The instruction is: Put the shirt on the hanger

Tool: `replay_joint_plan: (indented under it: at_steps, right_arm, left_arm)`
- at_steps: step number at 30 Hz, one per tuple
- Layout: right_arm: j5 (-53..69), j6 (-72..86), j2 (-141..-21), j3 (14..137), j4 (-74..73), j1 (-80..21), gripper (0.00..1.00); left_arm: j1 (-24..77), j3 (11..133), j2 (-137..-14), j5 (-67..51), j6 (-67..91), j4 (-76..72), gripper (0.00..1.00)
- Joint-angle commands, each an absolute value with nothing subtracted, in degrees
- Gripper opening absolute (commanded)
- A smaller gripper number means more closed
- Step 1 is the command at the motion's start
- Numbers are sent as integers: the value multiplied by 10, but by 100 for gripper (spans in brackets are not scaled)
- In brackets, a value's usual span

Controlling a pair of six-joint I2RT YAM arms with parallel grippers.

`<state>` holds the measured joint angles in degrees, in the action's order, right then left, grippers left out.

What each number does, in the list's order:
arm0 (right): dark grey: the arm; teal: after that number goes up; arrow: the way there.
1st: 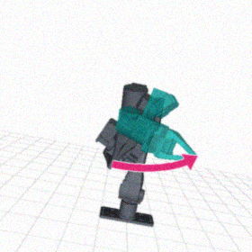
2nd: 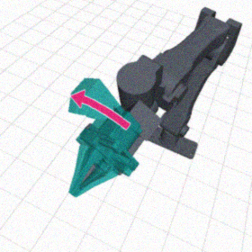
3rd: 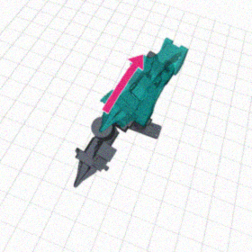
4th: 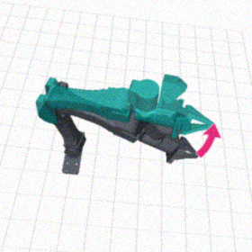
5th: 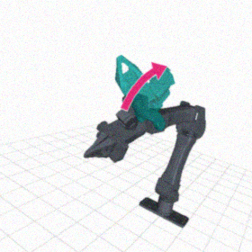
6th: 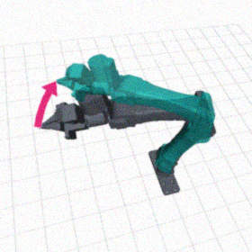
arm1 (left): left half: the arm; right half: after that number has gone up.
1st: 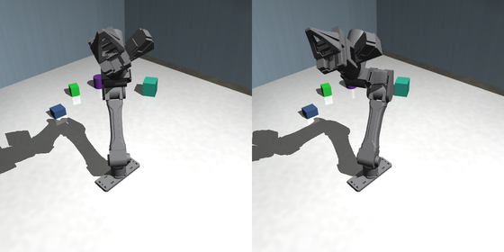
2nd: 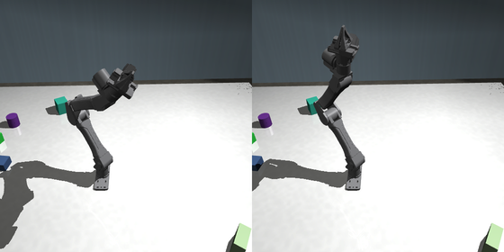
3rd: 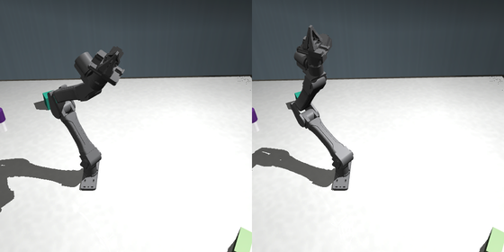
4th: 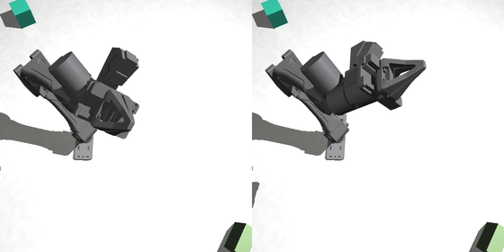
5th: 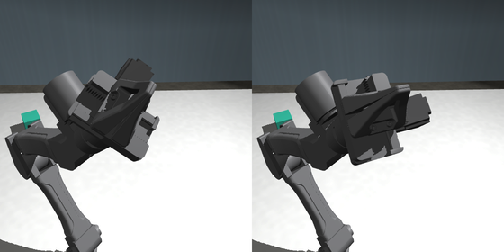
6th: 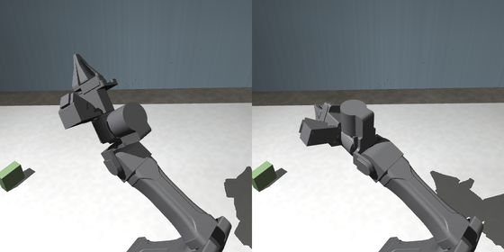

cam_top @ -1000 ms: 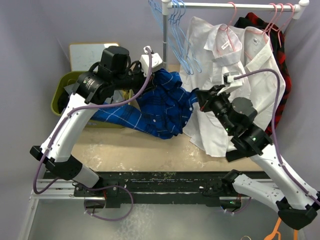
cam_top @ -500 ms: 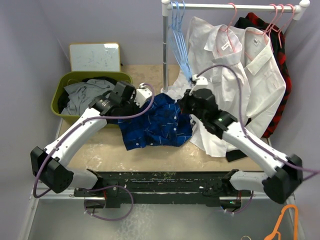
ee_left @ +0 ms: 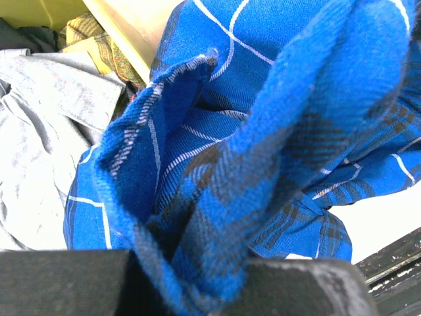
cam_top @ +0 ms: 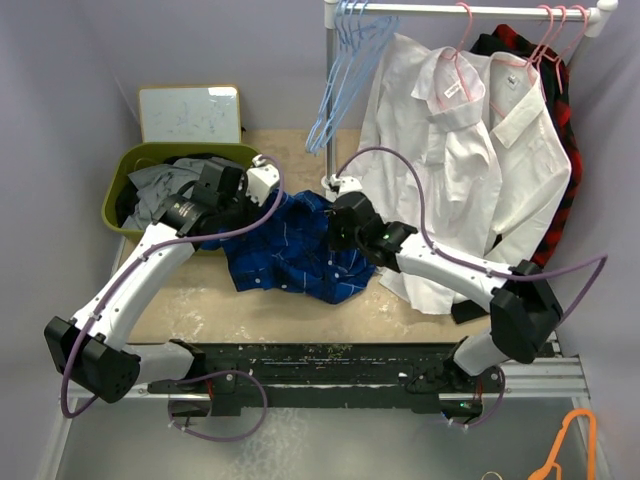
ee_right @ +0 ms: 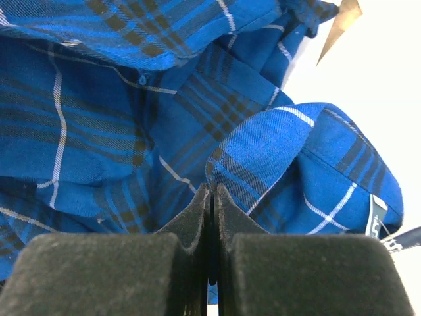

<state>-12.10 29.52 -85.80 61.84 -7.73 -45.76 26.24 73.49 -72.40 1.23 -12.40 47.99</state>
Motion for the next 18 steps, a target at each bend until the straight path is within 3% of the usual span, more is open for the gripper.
replay_joint_plan:
  at_steps: [1,4,6,8,9,10,11,12,18]
  right_arm:
    - [-125,324,-896,647,-51,-472,0]
    - [-128,345,-927,655,-47,-472,5]
    - [-125,350,-934,654,-38,-473,20]
    - [-129,349,-920,647,-25,-474,55]
    - [-136,347,-904,638,-17,-476,80]
    - [-142,341,-885,627,-5,-477,98]
    - [-146,338,-860,612,8,-477,100]
    - [-150,333,-835,597,22,-477,100]
    - [-157,334,-697,486,70,-477,100]
  left_arm:
    - [256,754,-707,3,-106,466,2]
    - [255,758,-707,13,-104,473,5]
    - [254,764,-708,22,-104,482,16]
    - [253,771,-707,30,-104,492,47]
    - [252,775,-705,31,-104,496,62]
    - [252,780,-703,32,-106,500,78]
    - [251,786,-700,34,-106,503,97]
    - [252,794,-697,34,-108,508,100]
    - [251,858,-677,5,-135,537,99]
